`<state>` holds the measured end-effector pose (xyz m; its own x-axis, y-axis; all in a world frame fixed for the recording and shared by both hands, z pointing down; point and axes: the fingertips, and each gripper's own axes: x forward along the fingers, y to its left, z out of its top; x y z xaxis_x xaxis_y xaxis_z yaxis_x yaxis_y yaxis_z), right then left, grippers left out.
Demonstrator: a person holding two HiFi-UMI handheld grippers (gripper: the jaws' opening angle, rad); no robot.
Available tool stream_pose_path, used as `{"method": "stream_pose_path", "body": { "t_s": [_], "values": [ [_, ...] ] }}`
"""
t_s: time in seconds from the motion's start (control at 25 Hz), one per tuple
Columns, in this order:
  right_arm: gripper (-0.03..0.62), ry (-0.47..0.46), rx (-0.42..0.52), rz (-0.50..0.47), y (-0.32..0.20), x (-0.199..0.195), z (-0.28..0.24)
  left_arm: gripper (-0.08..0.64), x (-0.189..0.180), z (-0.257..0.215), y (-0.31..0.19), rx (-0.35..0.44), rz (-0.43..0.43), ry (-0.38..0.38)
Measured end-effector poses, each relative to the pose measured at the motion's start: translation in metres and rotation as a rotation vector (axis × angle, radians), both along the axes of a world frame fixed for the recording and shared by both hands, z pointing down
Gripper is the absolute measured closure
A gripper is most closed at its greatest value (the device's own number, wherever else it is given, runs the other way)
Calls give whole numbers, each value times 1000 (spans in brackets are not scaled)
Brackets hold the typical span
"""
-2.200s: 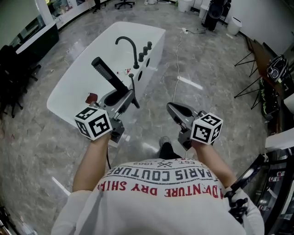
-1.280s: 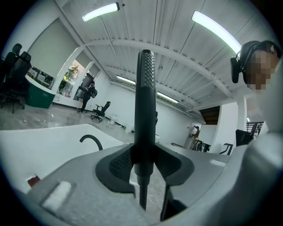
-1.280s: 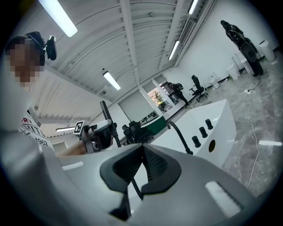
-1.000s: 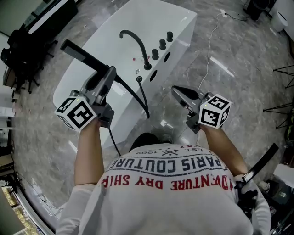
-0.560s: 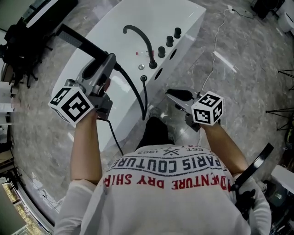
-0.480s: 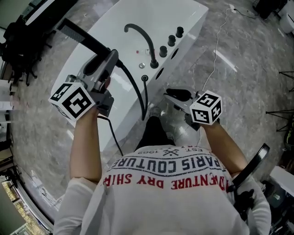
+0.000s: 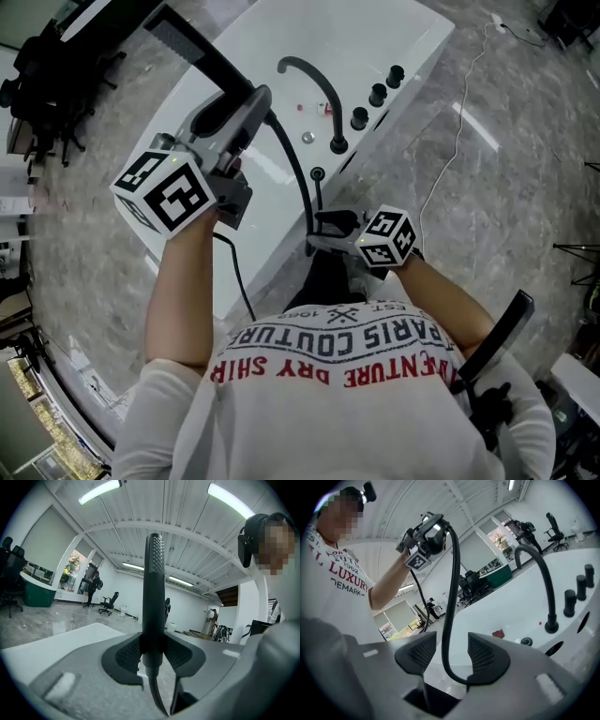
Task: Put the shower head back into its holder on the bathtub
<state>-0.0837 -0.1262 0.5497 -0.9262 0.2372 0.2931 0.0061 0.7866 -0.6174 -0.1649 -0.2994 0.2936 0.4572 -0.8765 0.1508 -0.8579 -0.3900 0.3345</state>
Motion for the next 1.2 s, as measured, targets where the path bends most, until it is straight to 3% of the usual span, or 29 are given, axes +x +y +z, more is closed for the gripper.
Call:
{"method": "stream_pose_path", "body": {
  "t_s": [0.16,0.28,0.52,0.76,0.88,1.2],
  "values": [
    [393,47,-68,-68,30,-16,27,416,-12,7,-9,1,-18,13],
    [436,80,-81,-46,40,-25,38,416,-22,10,-10,1,-36,30],
    [431,87,-118,-42,44,-35,49,416,-33,6,-8,10,-71,32],
    [383,86,-28,-17,37,-47,44,416,-34,-22,-9,81,-54,35],
    [351,87,21,5,34,-54,44,416,-29,-24,-6,78,-44,29],
    [370,66,29,10,22,-65,32,416,-9,-26,-4,72,-17,68]
  ]
}}
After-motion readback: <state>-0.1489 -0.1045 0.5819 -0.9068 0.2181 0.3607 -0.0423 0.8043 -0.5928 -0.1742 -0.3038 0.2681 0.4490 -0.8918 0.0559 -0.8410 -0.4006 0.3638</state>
